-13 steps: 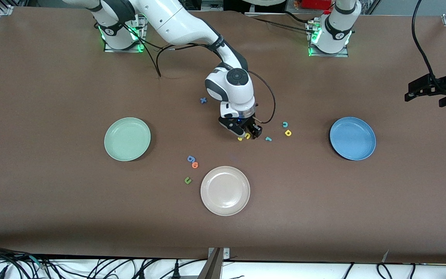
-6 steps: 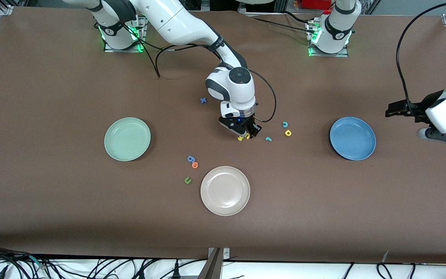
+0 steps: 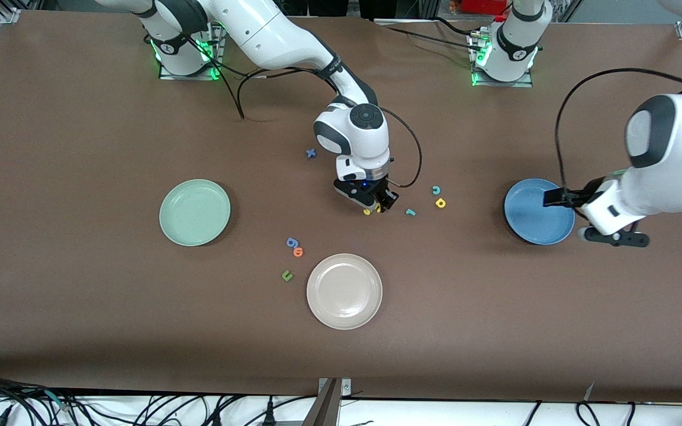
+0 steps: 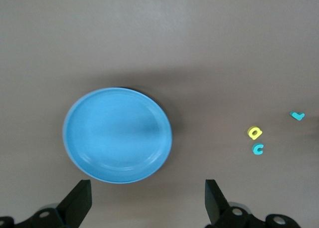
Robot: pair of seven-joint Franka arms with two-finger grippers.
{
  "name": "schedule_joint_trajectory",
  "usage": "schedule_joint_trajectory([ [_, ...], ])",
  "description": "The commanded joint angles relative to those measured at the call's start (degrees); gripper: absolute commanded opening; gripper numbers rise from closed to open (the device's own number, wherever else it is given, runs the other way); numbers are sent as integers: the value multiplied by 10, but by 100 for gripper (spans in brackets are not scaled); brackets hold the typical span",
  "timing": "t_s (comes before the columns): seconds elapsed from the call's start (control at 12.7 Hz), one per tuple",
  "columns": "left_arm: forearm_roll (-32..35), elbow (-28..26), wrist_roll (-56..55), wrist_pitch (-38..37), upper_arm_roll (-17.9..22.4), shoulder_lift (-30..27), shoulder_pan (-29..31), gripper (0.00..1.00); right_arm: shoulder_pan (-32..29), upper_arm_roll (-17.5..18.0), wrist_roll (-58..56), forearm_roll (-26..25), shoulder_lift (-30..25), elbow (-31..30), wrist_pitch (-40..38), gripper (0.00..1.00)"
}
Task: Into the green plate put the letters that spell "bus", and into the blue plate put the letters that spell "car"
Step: 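Grasp the yellow u with the right gripper while the left gripper moves out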
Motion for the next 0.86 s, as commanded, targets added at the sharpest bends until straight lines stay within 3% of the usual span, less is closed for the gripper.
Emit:
schedule_joint_trajectory([
  [0.0,-14,-10,-83,12,2,12,-30,100,-1,-4,-11,-11,19,23,-14,43],
  [0.08,-14,-21,-87,29,2,13,-38,100,-1,-4,-11,-11,19,23,-14,42],
  [0.39,-15,-88,-129,140,2,17,-84,100,0,-4,-12,-9,15,23,-38,21],
  [0.79,-15,-91,-376,188,2,64,-163,100,-9,-2,-16,-2,-35,24,-146,20],
])
